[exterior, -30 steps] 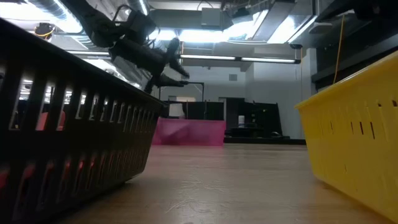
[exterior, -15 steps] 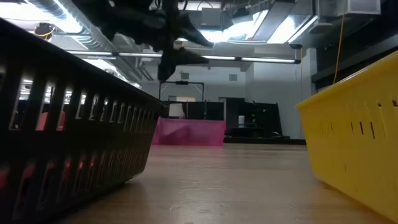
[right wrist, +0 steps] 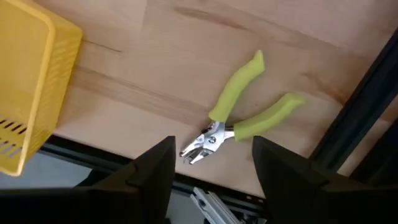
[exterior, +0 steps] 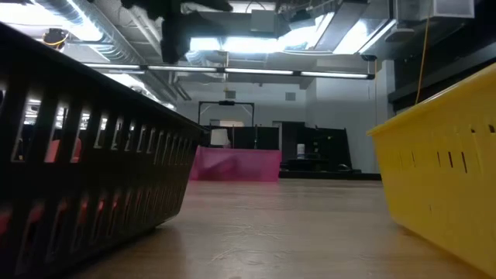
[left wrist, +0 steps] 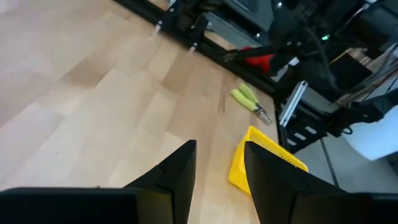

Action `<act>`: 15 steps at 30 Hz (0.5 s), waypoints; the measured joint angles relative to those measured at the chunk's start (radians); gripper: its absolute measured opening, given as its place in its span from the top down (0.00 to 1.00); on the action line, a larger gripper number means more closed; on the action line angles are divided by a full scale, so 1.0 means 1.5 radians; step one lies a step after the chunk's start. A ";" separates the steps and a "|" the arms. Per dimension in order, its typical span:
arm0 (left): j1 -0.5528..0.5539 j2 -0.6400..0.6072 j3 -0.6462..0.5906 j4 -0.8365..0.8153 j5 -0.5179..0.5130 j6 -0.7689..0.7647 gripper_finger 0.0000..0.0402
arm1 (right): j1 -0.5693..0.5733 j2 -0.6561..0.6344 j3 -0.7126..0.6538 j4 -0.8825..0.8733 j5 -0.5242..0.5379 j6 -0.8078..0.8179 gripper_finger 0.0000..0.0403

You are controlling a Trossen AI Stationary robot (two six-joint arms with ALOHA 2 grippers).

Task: Pick & Place School Supplies
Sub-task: Put the green hole puncher into the yellow bin

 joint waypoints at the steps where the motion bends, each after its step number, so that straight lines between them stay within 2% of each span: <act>1: -0.007 -0.005 0.000 0.000 -0.008 0.000 0.67 | 0.000 0.003 0.003 -0.002 0.000 -0.002 0.48; 8: -0.026 -0.022 0.000 0.000 -0.024 0.000 0.67 | 0.005 0.010 0.004 -0.013 -0.063 -0.096 0.54; 15: -0.045 -0.022 0.000 0.005 -0.022 -0.009 0.67 | 0.015 0.037 0.004 0.004 -0.080 -0.082 0.56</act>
